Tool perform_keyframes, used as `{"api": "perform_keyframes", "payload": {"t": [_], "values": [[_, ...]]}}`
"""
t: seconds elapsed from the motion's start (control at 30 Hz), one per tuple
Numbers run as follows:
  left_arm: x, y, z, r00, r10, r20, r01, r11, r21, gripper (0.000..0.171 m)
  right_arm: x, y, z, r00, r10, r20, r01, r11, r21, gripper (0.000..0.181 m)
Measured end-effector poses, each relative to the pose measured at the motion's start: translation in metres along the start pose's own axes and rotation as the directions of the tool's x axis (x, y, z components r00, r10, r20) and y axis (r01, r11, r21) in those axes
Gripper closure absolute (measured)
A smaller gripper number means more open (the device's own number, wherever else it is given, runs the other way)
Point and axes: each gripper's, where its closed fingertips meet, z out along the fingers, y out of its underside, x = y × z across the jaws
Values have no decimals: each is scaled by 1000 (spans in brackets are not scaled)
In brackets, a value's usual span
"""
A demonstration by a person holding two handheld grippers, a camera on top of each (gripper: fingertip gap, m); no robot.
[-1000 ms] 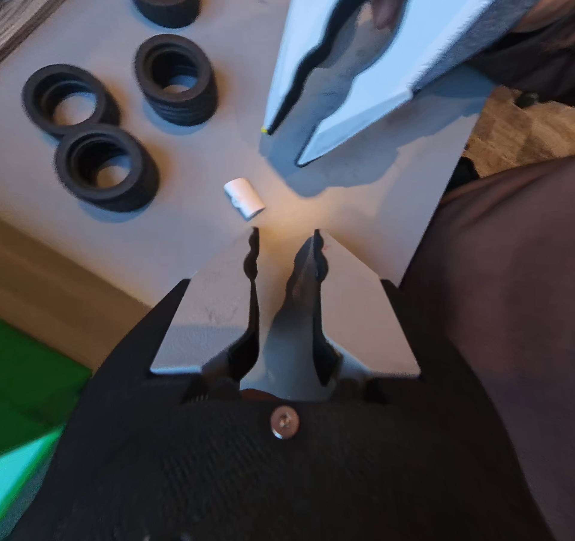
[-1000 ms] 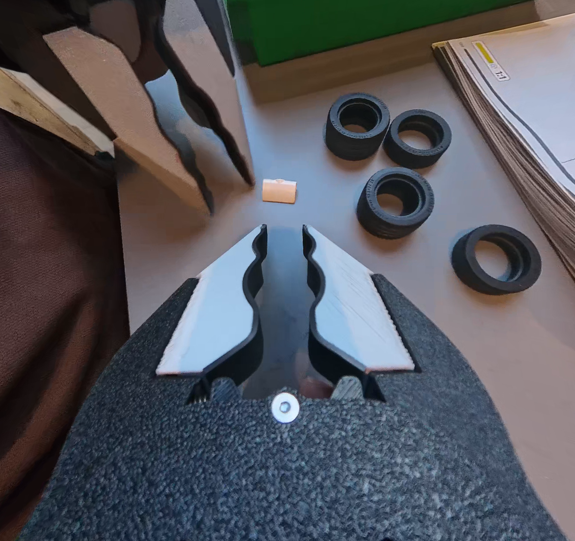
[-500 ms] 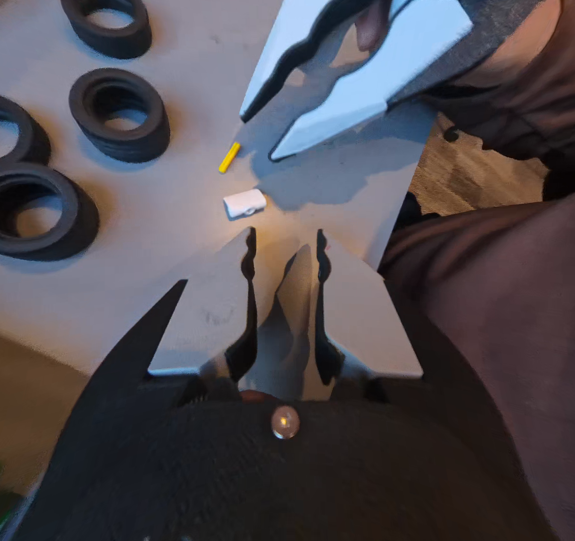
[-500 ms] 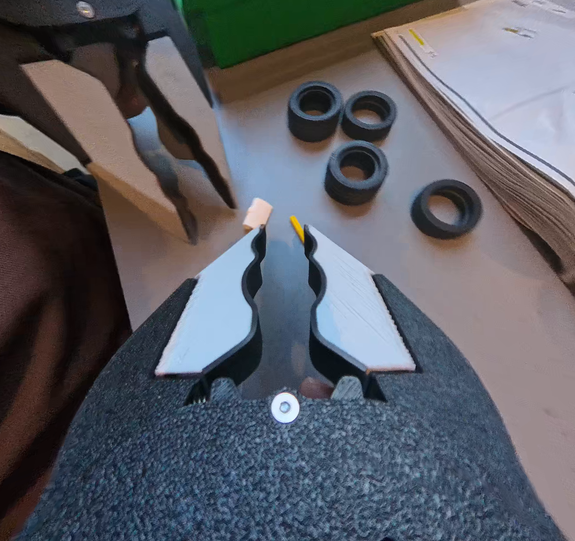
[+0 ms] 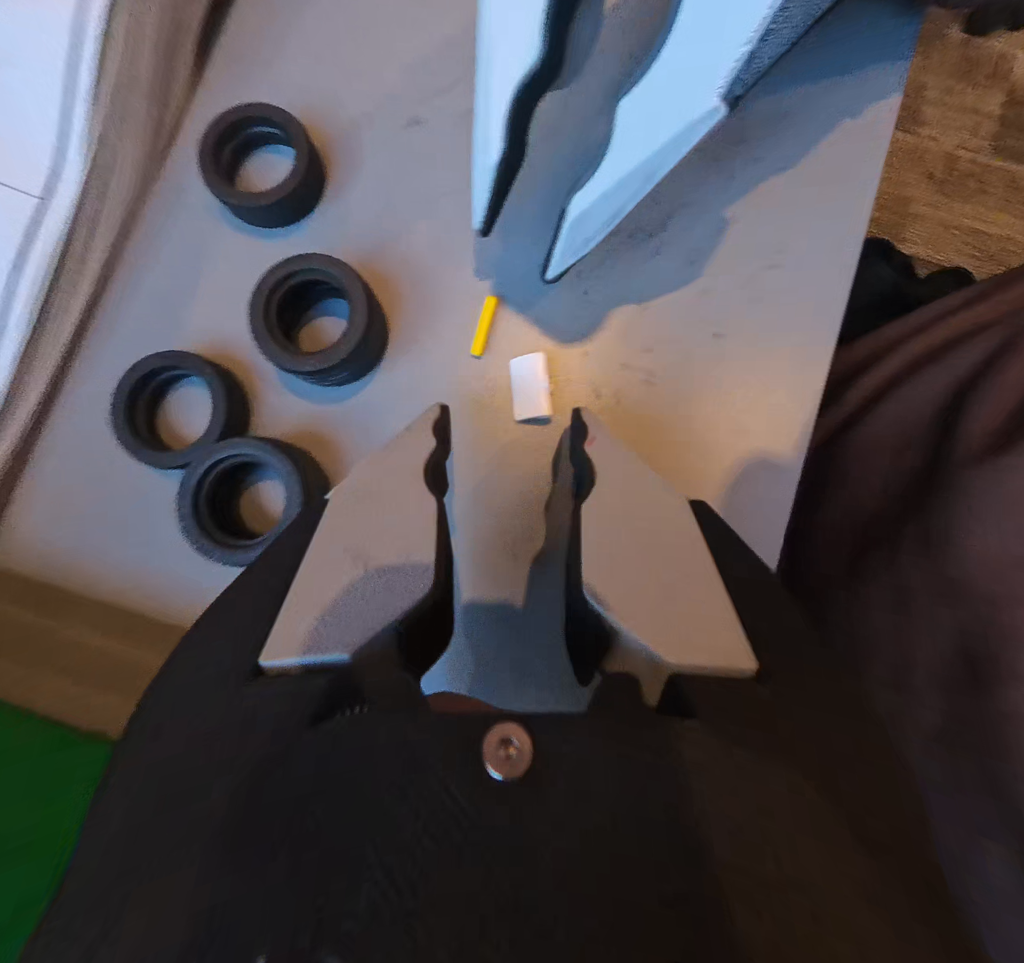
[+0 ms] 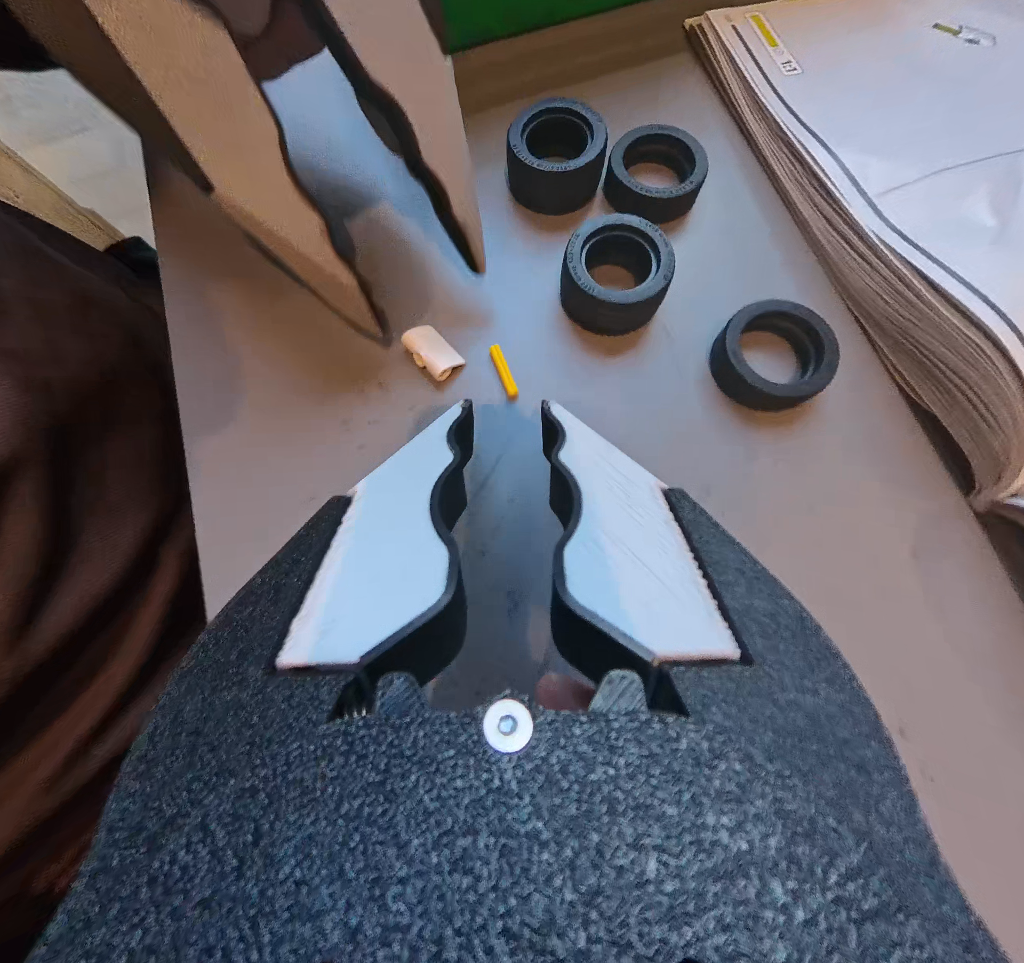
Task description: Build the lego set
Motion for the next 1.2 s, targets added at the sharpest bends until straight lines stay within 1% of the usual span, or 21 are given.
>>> {"api": "perform_keyframes", "payload": {"t": [0.07, 0.17, 0.27, 0.3, 0.43, 0.5, 0.6, 0.7, 0.87, 0.97, 1.07, 1.2], "values": [[4, 4, 8, 1000, -19, -13, 19, 999, -28, 130, 1, -1, 6, 1000, -17, 11, 17, 1000, -17, 157], [6, 2, 10, 999, -45, -24, 45, 999, -9, 133, 4, 1, 12, 998, -53, 15, 54, 998, -43, 158], [2, 1, 10, 998, -67, -11, 67, 998, -3, 140, 2, 2, 18, 997, -56, 60, 59, 997, -58, 158], [2, 1, 10, 997, -77, -10, 77, 997, 2, 140, 2, 4, 20, 996, -61, 68, 66, 995, -69, 158], [8, 0, 10, 993, -113, -24, 114, 993, 31, 140, 4, 4, 21, 995, -68, 69, 73, 995, -73, 168], [8, 0, 11, 994, -112, -16, 113, 993, 37, 141, 3, 5, 21, 995, -68, 75, 73, 995, -72, 178], [8, 0, 9, 993, -116, -19, 117, 992, 38, 136, 3, 5, 21, 994, -86, 67, 91, 993, -71, 179], [-1, 2, 3, 996, -87, 34, 86, 995, 51, 134, 1, 3, 20, 993, -84, 80, 89, 994, -60, 179], [-11, -6, -11, 996, -3, 85, -3, 998, 69, 136, -6, -12, 15, 990, -90, 105, 90, 996, -2, 179], [-12, -9, -9, 995, 38, 92, -44, 997, 65, 141, -13, -24, 14, 987, -113, 113, 111, 993, 31, 179], [-7, -7, -7, 998, 25, 56, -29, 997, 68, 144, -20, -31, 16, 983, -149, 111, 145, 989, 40, 179], [-1, -4, -13, 999, 12, 39, -16, 995, 104, 164, -30, -30, 23, 978, -170, 123, 167, 985, 29, 179]]}}
